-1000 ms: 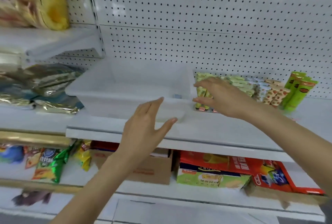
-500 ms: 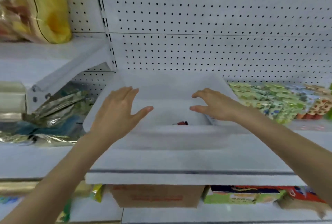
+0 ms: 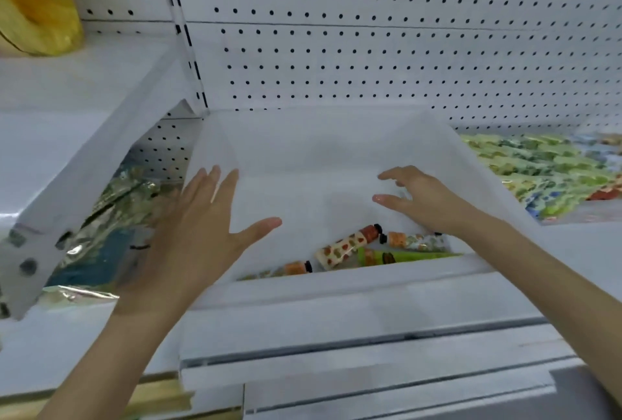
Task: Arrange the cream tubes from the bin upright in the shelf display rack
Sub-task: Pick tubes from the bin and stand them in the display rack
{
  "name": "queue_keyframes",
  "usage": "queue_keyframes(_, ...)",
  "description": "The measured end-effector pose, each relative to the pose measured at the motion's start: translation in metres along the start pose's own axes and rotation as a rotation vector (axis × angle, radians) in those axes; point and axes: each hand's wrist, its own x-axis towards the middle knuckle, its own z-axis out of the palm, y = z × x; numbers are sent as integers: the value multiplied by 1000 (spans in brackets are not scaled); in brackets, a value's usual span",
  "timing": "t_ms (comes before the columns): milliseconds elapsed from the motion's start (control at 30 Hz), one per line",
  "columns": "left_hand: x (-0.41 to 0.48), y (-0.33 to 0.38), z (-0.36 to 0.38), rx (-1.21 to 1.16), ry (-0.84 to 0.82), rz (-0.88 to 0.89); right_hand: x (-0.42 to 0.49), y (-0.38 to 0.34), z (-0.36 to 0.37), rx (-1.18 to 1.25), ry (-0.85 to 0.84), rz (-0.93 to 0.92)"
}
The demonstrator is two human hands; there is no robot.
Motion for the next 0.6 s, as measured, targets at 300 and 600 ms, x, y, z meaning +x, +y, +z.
queue_keyframes(300,-50,11,1,41,233,29,-33,-8,28,-46,-123,-209)
queue_keyframes(600,-64,13,7,14,383,-9,-35,-7,35,-88,-110,-199)
